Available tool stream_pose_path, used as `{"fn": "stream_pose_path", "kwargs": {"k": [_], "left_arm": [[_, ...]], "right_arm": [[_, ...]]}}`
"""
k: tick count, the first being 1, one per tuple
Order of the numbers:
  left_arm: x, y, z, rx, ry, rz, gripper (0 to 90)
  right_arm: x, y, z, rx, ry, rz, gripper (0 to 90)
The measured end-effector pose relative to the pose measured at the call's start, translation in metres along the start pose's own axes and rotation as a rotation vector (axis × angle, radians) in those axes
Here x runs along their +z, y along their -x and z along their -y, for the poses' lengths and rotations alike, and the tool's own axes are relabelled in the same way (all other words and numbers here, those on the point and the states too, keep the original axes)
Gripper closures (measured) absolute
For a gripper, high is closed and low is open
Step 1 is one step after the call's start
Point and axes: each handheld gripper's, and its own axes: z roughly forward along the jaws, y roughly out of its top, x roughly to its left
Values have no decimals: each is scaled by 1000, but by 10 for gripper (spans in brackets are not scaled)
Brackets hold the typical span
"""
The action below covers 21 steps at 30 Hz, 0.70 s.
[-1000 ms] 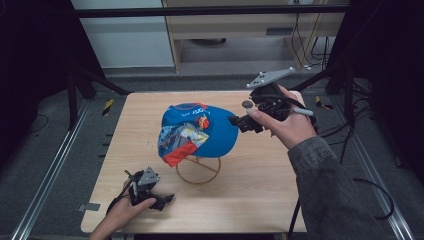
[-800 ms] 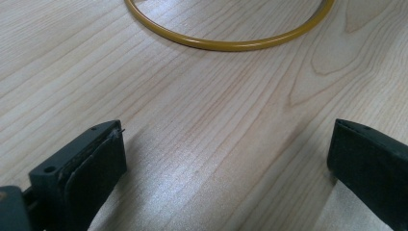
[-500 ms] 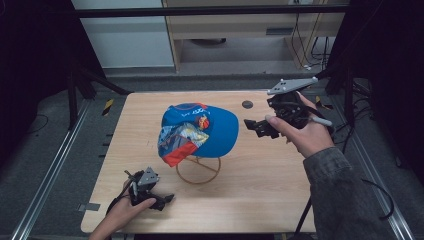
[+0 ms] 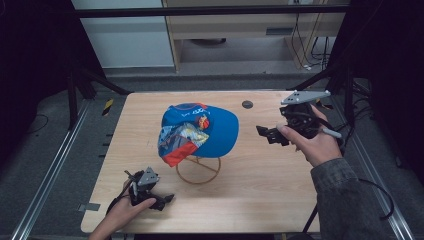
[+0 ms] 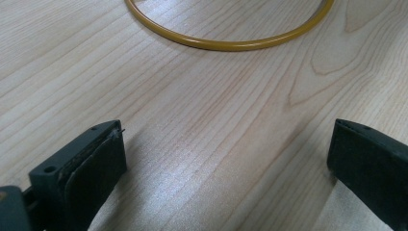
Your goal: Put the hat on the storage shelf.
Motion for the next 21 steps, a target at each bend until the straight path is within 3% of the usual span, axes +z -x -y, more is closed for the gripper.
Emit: {"fn": "stream_pose_path", "kwargs": {"k": [8,14,21], "left_arm": [[0,0,0,1,-4,2,0],[0,0,0,1,-5,2,0],[0,0,0,1,-4,2,0]], "right_arm": [[13,6,32,64,-9,34,63],[22,10,53,78,-33,53,124],[39,11,77,93,-49,88,107]]}}
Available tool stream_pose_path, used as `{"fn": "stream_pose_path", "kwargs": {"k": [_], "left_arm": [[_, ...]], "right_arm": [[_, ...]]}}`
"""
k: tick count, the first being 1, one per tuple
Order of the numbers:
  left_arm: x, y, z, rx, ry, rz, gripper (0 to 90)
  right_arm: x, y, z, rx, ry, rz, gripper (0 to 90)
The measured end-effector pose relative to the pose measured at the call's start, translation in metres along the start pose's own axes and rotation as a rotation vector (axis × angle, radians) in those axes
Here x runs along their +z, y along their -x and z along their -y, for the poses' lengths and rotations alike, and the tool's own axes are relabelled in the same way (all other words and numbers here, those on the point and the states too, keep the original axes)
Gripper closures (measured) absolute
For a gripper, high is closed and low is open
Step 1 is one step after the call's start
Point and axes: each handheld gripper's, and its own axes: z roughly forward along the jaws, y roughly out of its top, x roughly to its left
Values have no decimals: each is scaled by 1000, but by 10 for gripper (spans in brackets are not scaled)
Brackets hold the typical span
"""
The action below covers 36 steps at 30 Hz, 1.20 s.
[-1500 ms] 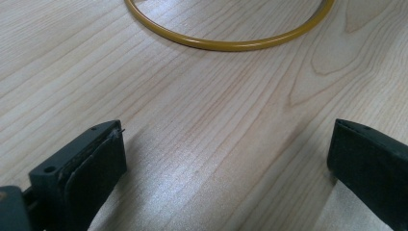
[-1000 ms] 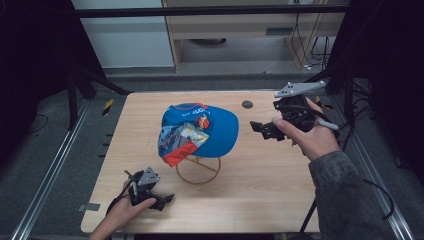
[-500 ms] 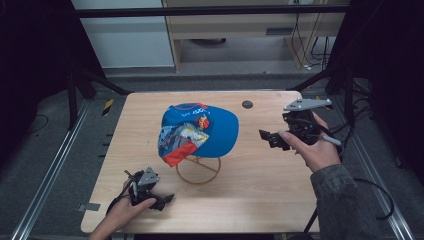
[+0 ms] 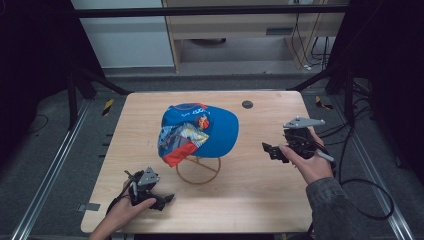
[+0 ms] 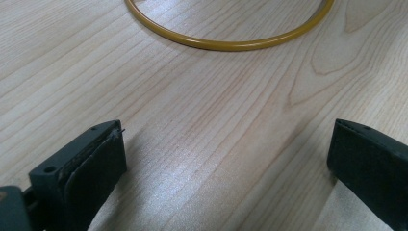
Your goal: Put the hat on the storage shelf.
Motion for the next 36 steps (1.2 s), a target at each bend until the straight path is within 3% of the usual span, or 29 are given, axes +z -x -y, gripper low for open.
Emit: {"fn": "stream_pose_path", "kwargs": {"k": [17,27,36], "left_arm": [[0,0,0,0,0,0,0],[0,0,0,0,0,0,0],[0,0,0,0,0,0,0]], "right_arm": [[71,16,40,59,-30,116,135],[107,18,61,126,-39,98,134],[120,11,69,165,-44,73,110]]}}
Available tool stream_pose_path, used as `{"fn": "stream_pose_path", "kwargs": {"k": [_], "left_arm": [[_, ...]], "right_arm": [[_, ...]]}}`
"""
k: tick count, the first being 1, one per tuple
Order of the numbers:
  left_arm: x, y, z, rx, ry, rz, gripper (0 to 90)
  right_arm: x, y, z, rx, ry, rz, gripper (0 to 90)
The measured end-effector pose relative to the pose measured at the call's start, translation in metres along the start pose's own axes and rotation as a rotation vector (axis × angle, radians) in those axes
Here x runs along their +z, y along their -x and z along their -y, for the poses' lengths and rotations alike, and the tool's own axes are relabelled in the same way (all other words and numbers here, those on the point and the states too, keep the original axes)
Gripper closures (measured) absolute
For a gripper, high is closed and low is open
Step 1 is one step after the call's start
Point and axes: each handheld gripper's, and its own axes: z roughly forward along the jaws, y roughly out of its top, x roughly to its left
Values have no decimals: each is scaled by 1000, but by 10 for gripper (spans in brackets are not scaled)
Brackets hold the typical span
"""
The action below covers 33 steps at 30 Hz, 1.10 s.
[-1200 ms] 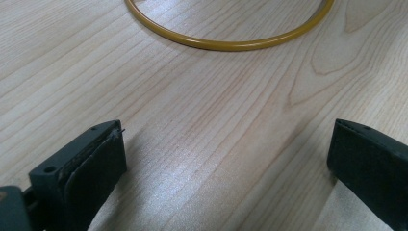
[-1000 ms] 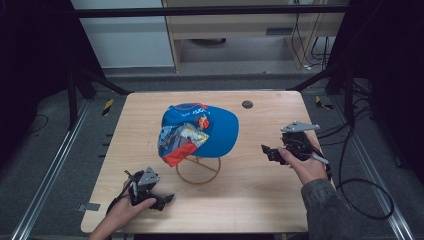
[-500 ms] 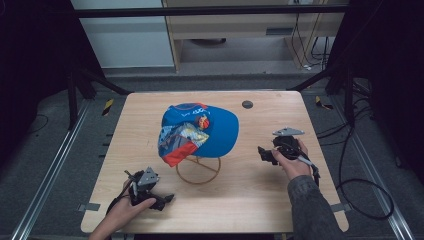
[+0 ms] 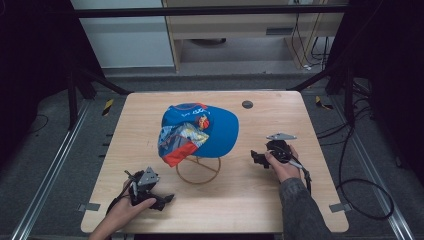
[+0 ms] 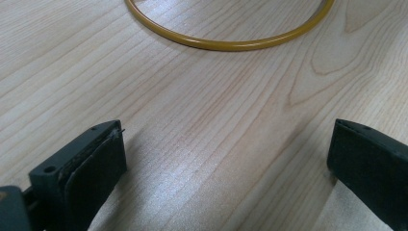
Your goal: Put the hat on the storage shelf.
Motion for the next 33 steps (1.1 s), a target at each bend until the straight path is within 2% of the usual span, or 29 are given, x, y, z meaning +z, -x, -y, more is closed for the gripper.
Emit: {"fn": "stream_pose_path", "kwargs": {"k": [4,7,15,18,26,33], "left_arm": [[0,0,0,0,0,0,0],[0,0,0,0,0,0,0],[0,0,0,0,0,0,0],[0,0,0,0,0,0,0],[0,0,0,0,0,0,0],[0,0,0,0,0,0,0]], "right_arm": [[3,-2,3,22,-6,-13,82],[7,-4,6,13,-21,1,70],[11,-7,10,18,-44,-3,65],[12,-9,13,3,-49,1,63],[14,-18,18,-63,-47,65,53],[8,-21,23,-62,-48,65,53]]}}
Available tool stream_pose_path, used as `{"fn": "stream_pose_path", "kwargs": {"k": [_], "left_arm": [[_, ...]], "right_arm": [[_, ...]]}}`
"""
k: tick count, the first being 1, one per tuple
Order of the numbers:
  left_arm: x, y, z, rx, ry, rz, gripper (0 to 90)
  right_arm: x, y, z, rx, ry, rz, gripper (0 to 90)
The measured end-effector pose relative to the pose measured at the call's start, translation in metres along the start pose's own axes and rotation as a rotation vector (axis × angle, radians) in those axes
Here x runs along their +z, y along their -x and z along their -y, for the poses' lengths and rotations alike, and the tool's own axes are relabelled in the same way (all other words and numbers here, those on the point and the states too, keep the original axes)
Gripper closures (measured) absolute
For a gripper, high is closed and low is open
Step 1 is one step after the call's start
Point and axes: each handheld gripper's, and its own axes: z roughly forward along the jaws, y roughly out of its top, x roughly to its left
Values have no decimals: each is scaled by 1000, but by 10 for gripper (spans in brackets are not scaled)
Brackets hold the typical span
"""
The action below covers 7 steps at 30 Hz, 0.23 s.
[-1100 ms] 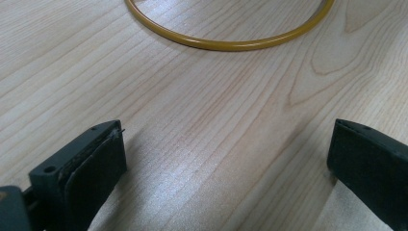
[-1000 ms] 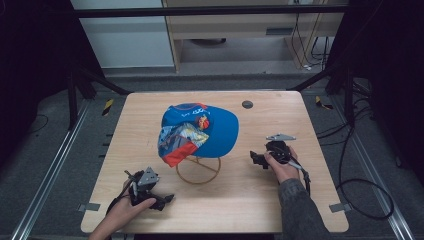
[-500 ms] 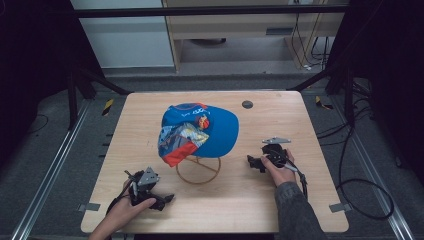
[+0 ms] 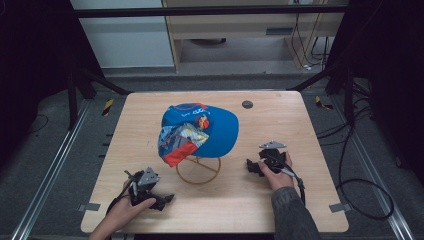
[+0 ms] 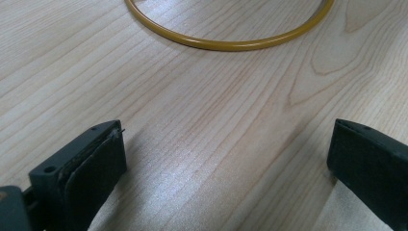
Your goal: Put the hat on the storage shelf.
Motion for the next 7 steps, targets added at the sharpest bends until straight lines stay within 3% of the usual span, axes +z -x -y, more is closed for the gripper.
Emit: {"fn": "stream_pose_path", "kwargs": {"k": [7], "left_arm": [[0,0,0,0,0,0,0]], "right_arm": [[-7,-4,7,0,-1,1,52]]}}
